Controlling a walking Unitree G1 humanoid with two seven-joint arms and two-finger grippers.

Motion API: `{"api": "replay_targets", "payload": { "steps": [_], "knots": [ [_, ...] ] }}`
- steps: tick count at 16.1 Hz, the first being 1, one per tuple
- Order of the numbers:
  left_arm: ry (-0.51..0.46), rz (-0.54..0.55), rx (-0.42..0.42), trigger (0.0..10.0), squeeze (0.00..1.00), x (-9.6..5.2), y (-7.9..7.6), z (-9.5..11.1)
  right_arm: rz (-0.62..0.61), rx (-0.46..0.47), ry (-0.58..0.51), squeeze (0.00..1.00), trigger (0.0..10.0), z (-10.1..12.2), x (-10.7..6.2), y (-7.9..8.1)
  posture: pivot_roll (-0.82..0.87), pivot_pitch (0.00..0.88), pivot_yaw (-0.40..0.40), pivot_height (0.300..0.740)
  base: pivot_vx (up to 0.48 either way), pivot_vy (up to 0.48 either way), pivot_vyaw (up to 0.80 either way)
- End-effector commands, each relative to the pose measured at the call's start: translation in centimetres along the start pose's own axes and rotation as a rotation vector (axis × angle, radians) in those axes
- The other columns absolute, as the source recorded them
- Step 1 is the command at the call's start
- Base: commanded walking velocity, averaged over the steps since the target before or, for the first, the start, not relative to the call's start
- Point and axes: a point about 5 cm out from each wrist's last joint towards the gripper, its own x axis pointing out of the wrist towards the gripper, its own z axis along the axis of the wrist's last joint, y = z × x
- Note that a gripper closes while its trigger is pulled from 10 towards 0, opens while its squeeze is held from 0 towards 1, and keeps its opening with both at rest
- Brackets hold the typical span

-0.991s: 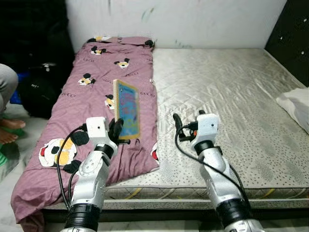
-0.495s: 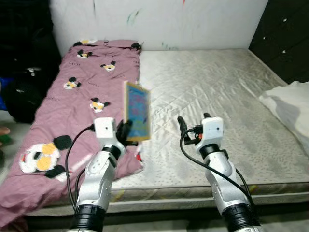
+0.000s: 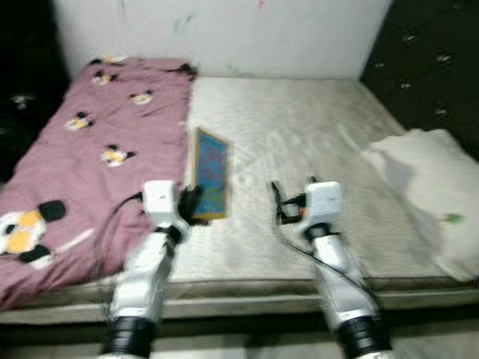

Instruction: Clean up the room

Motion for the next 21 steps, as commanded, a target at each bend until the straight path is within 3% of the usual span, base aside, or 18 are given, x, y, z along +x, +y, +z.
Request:
{"api": "replay_targets", "payload": {
  "steps": [1,10,21],
  "knots": [
    [-0.044,-0.018,0.0,10.0,0.0,0.33,-0.67,0.95,-0.016,-0.017,-0.007,0.0,10.0,0.36,0.02,-0.89,0.01,0.0,-0.013,0.74,0.0,-0.33,0.0],
    [-0.082,-0.069,-0.062,10.0,0.0,0.17,-1.14,1.09,-0.009,-0.007,0.002,0.0,10.0,0.22,-0.05,-0.98,0.01,0.0,-0.02,0.74,0.0,-0.037,0.0],
    [-0.094,-0.098,-0.074,10.0,0.0,0.28,-1.29,1.31,-0.004,-0.004,0.002,0.0,10.0,0.34,0.29,-0.98,0.0,0.0,-0.019,0.74,0.342,0.0,0.0]
  ]
}}
